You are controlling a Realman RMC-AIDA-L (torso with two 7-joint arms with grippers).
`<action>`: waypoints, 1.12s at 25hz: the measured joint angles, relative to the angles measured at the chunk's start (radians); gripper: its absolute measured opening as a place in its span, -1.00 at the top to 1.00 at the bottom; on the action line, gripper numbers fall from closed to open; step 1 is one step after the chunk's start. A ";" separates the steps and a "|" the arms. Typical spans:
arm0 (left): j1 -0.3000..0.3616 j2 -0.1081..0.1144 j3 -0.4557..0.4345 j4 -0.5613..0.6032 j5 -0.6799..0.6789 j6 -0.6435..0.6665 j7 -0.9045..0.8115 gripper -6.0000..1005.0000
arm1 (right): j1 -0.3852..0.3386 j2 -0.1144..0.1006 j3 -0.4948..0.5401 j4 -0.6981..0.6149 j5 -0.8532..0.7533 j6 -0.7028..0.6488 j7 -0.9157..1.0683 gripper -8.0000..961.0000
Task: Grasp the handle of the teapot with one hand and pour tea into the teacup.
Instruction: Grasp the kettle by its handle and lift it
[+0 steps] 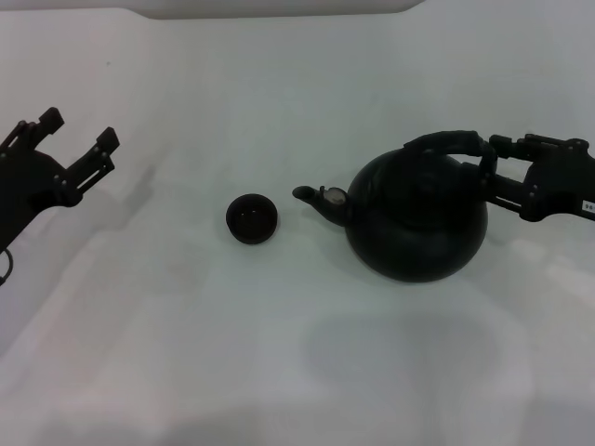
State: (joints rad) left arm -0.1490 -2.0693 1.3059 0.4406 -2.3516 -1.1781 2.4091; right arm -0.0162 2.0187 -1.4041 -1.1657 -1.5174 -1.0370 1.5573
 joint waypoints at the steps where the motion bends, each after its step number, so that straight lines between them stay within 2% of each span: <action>1: 0.000 0.000 0.000 0.000 0.000 0.001 0.000 -0.66 | -0.001 0.000 0.000 0.000 0.000 0.002 0.000 -0.29; 17: 0.000 0.000 -0.001 -0.002 0.000 0.003 0.004 -0.66 | 0.001 0.002 -0.001 -0.001 0.005 0.012 -0.029 0.21; 22: 0.001 0.000 -0.001 -0.003 0.000 0.003 0.005 -0.66 | 0.015 0.001 -0.015 0.000 0.041 0.011 -0.037 0.59; 28: 0.002 -0.001 0.000 -0.007 0.000 0.003 0.005 -0.66 | 0.039 0.002 -0.026 0.018 0.056 0.017 -0.044 0.65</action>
State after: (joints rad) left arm -0.1467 -2.0702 1.3054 0.4337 -2.3517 -1.1753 2.4145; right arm 0.0229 2.0209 -1.4298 -1.1481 -1.4614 -1.0205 1.5133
